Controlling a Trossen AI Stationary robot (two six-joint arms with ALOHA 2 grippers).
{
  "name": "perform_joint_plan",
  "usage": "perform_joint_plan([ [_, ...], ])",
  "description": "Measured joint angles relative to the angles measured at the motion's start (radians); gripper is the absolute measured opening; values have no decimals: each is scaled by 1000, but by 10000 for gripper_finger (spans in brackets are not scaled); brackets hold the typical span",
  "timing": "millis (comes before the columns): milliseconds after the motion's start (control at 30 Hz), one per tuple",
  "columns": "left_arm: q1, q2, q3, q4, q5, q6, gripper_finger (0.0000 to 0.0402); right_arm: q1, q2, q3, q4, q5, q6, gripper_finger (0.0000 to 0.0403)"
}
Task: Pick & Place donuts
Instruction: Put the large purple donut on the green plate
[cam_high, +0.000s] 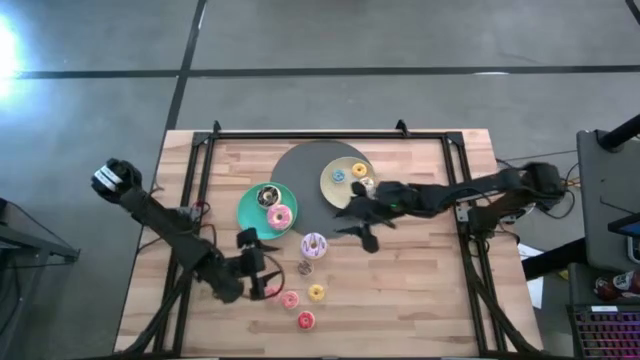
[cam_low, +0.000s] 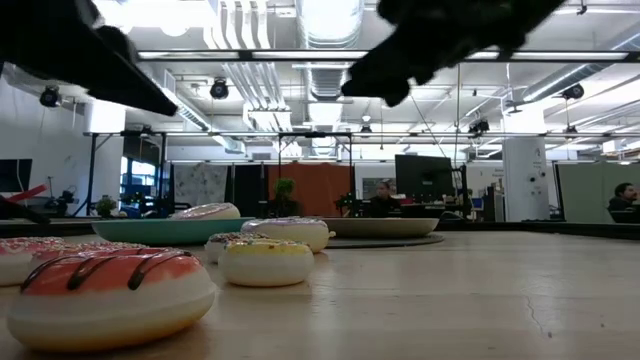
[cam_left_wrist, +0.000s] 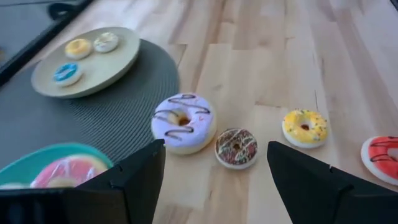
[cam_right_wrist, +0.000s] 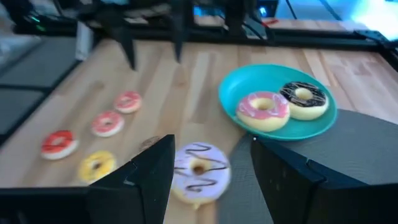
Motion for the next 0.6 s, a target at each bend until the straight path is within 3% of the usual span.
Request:
perform_joint_plan([
  [200,169,4,0,111,209,144,257,57,-146,-204,153,9,63,203],
  [400,293,59,4,198,379,197,257,131,-248,-325,188,135,104,203],
  [600,322,129,25,267,442,245,257,202,-302,-374,193,202,110,203],
])
